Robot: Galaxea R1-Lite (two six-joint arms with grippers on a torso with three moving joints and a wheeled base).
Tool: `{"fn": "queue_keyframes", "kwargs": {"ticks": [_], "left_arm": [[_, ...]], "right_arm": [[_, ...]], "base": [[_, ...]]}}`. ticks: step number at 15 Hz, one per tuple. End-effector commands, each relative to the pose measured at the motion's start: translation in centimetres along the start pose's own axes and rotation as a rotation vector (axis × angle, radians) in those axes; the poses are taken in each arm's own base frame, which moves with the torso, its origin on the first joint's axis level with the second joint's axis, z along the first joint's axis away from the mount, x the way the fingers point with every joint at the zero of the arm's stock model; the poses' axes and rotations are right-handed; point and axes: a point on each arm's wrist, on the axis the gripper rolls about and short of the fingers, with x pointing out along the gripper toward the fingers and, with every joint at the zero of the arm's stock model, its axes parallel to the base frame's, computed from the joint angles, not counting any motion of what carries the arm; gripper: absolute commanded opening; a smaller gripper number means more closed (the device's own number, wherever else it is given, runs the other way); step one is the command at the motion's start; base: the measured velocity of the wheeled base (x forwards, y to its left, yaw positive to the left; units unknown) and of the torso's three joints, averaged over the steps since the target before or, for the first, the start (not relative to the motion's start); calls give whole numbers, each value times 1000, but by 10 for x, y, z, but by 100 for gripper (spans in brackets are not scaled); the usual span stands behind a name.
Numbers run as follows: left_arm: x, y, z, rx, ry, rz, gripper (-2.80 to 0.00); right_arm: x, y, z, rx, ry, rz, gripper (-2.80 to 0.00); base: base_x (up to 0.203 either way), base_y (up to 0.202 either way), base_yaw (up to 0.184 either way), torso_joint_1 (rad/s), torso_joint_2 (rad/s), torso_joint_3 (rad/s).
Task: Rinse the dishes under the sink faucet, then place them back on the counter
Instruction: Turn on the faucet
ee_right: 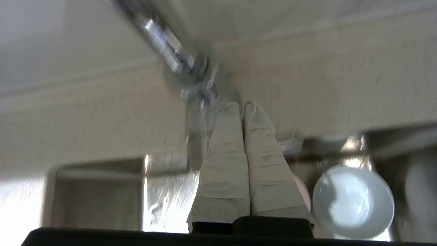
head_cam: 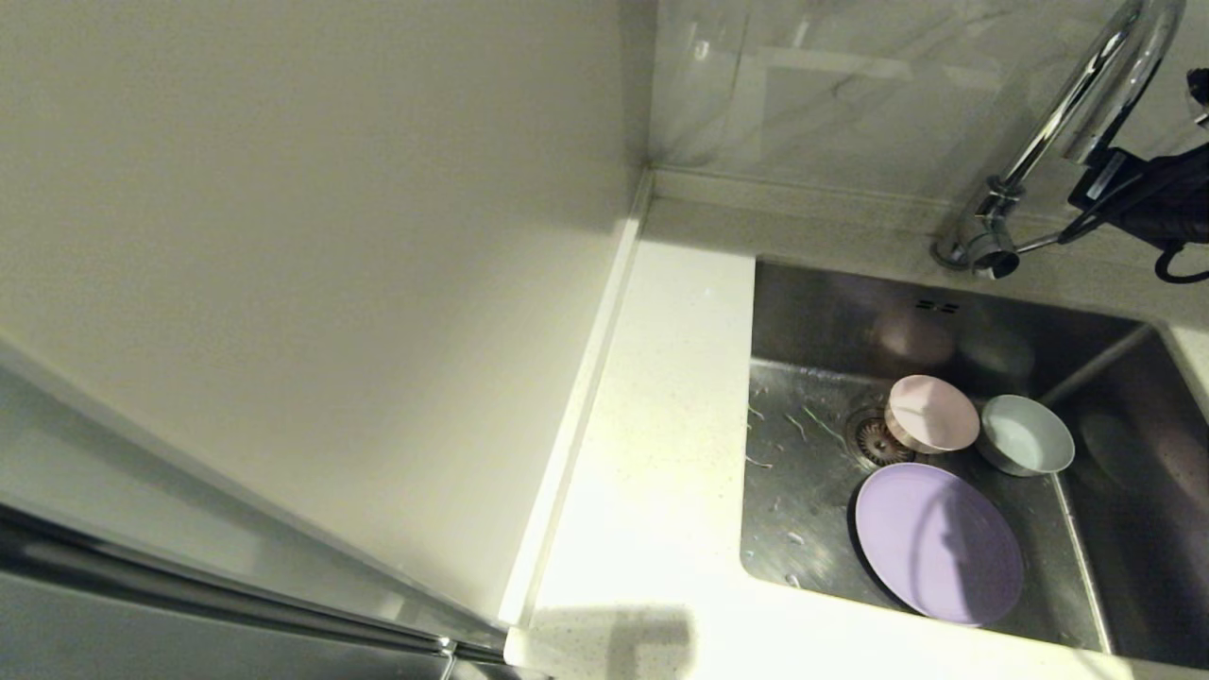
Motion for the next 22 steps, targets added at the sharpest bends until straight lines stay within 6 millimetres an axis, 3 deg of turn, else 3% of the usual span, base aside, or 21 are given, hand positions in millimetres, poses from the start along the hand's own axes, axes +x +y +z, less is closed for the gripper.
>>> {"fn": "queue_keyframes", "kwargs": {"ticks": [1, 8, 13, 22], "left_arm": [[0, 0, -1, -1, 3, 0, -280], [0, 0, -1, 1, 3, 0, -280], [0, 0, 0, -1, 1, 0, -280], [0, 0, -1, -1, 3, 0, -280]], "right_arm": [[15, -7, -1, -5, -3, -11, -280], [28, -28, -1, -57, -3, -55, -280], [15, -29, 5, -77, -10, -64, -280], [1, -30, -8, -86, 58, -38, -280]], "base": [[0, 0, 0, 0, 0, 0], [0, 0, 0, 0, 0, 0], [0, 0, 0, 0, 0, 0], [0, 0, 0, 0, 0, 0]]}}
